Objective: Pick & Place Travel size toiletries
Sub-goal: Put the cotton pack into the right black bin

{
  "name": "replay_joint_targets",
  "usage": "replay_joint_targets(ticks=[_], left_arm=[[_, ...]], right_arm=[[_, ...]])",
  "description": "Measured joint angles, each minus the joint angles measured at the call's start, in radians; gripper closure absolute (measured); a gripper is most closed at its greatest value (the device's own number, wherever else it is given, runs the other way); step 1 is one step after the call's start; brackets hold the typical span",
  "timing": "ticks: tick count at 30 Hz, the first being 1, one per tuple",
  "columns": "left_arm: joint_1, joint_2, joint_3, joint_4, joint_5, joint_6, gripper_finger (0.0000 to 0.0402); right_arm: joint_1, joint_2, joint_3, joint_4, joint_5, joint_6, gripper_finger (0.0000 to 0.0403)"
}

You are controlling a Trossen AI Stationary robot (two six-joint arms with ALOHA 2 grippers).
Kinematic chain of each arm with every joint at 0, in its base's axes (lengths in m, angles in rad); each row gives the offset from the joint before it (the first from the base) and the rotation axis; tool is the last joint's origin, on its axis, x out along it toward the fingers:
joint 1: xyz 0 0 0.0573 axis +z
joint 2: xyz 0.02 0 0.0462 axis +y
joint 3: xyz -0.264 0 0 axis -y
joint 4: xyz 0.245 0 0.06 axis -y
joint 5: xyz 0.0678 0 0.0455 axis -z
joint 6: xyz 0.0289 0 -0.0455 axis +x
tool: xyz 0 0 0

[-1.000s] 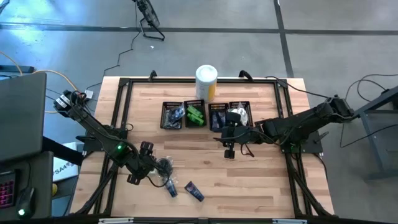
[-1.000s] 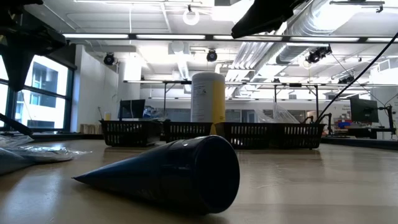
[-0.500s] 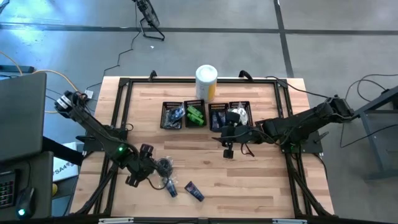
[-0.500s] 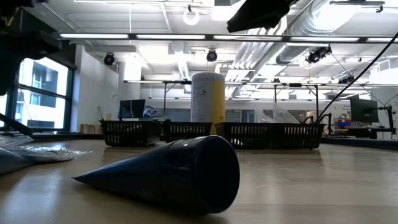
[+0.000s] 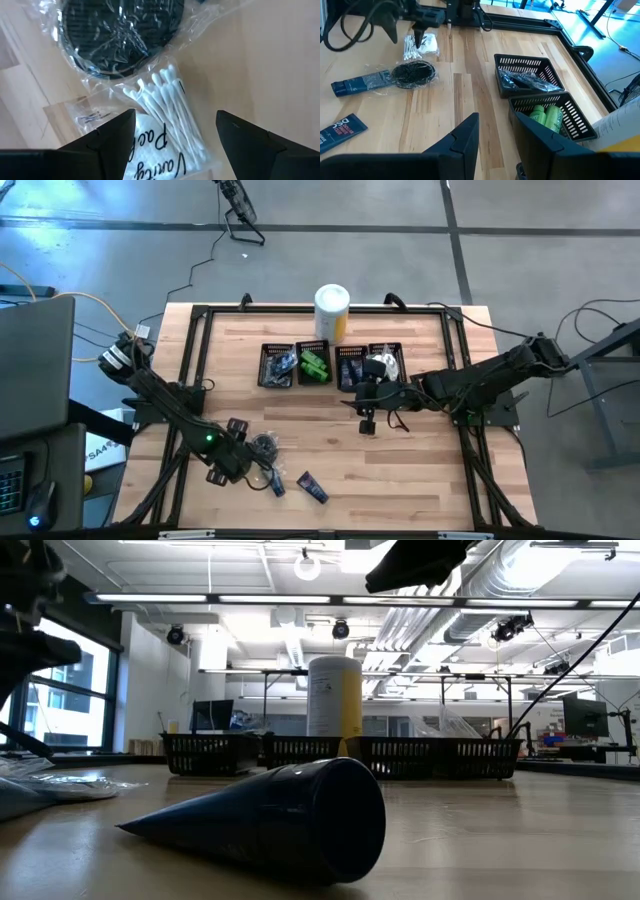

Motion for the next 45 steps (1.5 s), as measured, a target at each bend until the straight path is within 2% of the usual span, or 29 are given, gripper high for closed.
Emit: replay_joint_targets(ticks=[9,13,26,31,40,45], left_arm=[[0.000,0.095,0.000,0.107,0.002,-0.001,0.0131],[0.000,0.119,0.002,0.126,0.007,-0.001,0.0147],[0.000,0.125,0.002,0.127,0.044,-0.003,0.0303],[0.000,0.125,0.002,0.124,0.059,0.000,0.0344],[0.001,0.128,0.033,0.091,0.081,0.080,0.0346],[0.017,0.128,0.118,-0.053,0.059,0.141,0.0346]], right_arm=[[0.000,0.000,0.000,0.000,-0.019,0.000,0.0290],[0.000,0.000,0.000,0.000,-0.019,0.000,0.0290],[0.001,0.000,0.000,0.000,-0.019,0.000,0.0290],[0.001,0.000,0.000,0.000,-0.019,0.000,0.0290],[0.001,0.000,0.000,0.000,-0.019,0.000,0.0290],[0.001,0.000,0.000,0.000,-0.019,-0.029,0.0290]])
